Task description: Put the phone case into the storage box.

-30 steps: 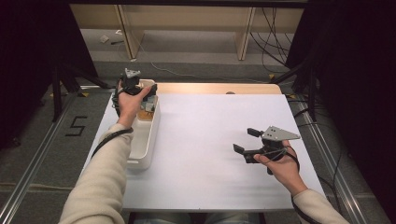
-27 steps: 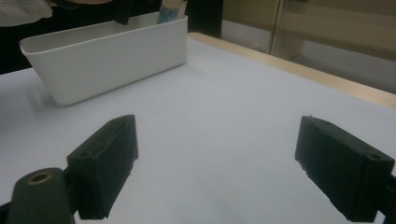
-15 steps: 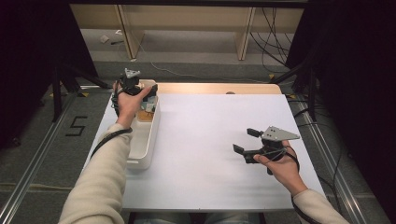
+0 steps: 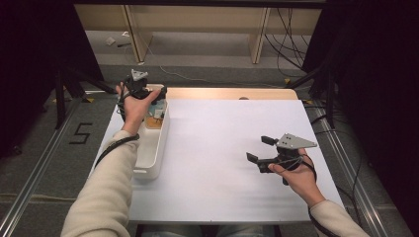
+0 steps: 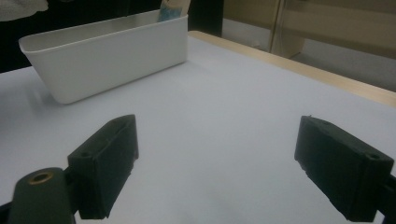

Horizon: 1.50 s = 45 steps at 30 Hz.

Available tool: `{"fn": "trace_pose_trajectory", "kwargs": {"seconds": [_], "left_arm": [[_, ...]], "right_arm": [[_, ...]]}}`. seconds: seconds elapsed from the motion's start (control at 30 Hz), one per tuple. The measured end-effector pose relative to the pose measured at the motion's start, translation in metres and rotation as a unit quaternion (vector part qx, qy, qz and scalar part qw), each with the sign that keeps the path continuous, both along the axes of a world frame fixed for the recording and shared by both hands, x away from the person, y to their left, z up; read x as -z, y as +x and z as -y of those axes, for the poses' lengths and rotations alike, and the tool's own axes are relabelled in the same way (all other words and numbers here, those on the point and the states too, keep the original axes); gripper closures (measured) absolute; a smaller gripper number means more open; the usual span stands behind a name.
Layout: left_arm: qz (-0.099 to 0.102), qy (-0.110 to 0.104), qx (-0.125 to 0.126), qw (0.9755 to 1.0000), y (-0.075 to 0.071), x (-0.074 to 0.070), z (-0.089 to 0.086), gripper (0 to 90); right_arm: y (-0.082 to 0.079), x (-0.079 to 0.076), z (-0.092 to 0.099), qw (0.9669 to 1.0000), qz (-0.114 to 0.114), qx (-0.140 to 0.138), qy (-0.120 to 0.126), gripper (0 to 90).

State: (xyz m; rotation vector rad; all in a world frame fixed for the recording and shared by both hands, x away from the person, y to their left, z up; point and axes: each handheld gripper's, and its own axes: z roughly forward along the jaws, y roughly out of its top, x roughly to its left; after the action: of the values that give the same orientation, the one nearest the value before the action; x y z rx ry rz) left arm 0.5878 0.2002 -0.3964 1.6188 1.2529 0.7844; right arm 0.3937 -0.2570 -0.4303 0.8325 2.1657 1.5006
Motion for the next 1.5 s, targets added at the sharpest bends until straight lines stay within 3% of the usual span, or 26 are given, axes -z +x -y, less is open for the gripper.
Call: {"fn": "trace_pose_trajectory", "kwargs": {"seconds": [0.23, 0.43, 0.7, 0.97, 1.5], "left_arm": [[0.004, -0.002, 0.008, 1.0, -0.009, -0.008, 0.002, 0.0], [-0.007, 0.007, 0.011, 0.9999, -0.019, -0.011, 0.002, 1.7], [-0.007, -0.007, 0.014, 0.9999, -0.039, -0.011, -0.004, 1.9], [-0.007, -0.02, 0.039, 0.999, -0.064, -0.011, -0.009, 3.2], [0.002, -0.023, 0.079, 0.9966, -0.107, -0.007, -0.01, 4.0]], "right_arm": [[0.0, 0.0, 0.0, 1.0, 0.0, 0.0, 0.0, 14.5], [0.0, 0.0, 0.0, 1.0, -0.001, 0.001, 0.0, 14.5], [0.0, 0.0, 0.0, 1.0, 0.001, 0.001, 0.0, 14.5], [0.0, 0.0, 0.0, 1.0, 0.001, 0.002, -0.001, 14.5], [0.0, -0.001, 0.0, 1.0, 0.0, 0.002, -0.002, 14.6]]}}
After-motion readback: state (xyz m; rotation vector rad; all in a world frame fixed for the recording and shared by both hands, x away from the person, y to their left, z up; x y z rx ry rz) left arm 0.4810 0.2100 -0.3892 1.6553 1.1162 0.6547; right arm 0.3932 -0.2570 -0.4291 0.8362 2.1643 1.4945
